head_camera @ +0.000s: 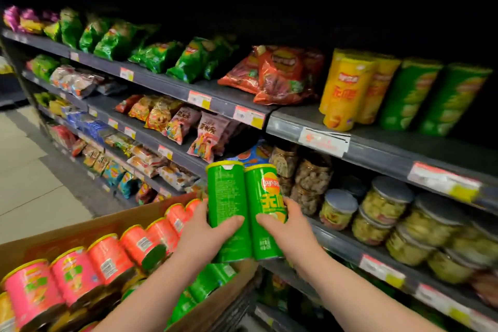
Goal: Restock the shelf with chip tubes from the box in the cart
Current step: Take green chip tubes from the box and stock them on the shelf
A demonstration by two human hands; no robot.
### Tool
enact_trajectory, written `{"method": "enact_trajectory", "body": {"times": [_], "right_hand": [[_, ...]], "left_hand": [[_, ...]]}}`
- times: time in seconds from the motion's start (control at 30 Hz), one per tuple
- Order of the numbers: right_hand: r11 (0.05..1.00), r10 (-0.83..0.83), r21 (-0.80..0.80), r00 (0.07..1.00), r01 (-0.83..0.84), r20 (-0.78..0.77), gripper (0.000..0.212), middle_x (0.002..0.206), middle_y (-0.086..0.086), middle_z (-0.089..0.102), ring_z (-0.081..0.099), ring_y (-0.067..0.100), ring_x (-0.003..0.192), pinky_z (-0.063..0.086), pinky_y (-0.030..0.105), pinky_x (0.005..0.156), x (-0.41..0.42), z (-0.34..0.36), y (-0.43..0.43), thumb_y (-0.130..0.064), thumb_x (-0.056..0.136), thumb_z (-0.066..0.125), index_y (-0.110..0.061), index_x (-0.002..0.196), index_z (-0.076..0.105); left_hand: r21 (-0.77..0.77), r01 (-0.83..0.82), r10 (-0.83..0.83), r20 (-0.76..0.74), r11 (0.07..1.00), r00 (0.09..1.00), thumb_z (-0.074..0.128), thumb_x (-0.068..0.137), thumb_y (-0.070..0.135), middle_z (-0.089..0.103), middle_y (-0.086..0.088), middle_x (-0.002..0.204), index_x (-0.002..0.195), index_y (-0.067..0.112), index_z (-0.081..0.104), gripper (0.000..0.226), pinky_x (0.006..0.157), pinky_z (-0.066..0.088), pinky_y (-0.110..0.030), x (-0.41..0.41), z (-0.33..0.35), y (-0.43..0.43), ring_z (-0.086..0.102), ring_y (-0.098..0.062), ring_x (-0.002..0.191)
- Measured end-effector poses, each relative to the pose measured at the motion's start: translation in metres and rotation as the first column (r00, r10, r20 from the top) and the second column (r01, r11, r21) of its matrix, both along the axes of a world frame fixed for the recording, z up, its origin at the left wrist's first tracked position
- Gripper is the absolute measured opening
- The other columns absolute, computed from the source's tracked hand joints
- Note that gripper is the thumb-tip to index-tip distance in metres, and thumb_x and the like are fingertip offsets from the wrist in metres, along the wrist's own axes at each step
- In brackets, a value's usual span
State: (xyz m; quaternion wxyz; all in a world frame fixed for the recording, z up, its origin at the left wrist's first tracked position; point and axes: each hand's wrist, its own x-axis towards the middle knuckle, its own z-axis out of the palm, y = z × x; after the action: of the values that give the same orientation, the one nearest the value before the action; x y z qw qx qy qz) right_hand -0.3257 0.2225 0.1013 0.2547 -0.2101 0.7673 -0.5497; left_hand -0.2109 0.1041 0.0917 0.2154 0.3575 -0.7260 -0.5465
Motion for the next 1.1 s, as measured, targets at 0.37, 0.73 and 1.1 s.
{"method": "enact_trajectory", "body": {"times": [0.37,0.73,1.1], "right_hand": [[0.974,-0.220,-0.119,0.923,0.191,-0.316,0.054,0.094,-0.013,0.056,0.056,0.008,0.086,0.041,0.025,0.077,-0.121,0.092,0.145,-0.026,0.075,0.075,-0.034,0.116,0.041],[0.945,-0.316,-0.199,0.876,0.258,-0.364,0.056,0.114,0.006,0.062,0.062,0.023,0.100,0.051,0.044,0.090,-0.241,0.135,0.223,-0.022,0.076,0.075,-0.023,0.123,0.045],[0.932,-0.355,-0.076,0.848,0.354,-0.393,0.086,0.136,0.007,0.048,0.051,0.027,0.121,0.046,0.036,0.093,-0.303,0.119,0.202,-0.023,0.074,0.080,-0.021,0.141,0.026]], "left_hand": [[0.002,0.203,-0.194,-0.286,0.979,0.938,0.082,0.070,0.027,0.067,0.009,0.091,0.100,0.028,0.057,0.040,0.058,0.048,-0.008,-0.152,0.069,0.119,0.065,0.005,0.068],[-0.047,0.239,-0.239,-0.366,0.970,0.899,0.078,0.076,0.030,0.064,0.012,0.103,0.108,0.039,0.050,0.044,0.070,0.050,-0.026,-0.239,0.105,0.189,0.063,-0.008,0.090],[-0.084,0.238,-0.252,-0.407,0.967,0.878,0.074,0.079,0.022,0.064,0.014,0.102,0.096,0.045,0.048,0.038,0.083,0.054,-0.038,-0.271,0.123,0.185,0.065,-0.009,0.093]]}}
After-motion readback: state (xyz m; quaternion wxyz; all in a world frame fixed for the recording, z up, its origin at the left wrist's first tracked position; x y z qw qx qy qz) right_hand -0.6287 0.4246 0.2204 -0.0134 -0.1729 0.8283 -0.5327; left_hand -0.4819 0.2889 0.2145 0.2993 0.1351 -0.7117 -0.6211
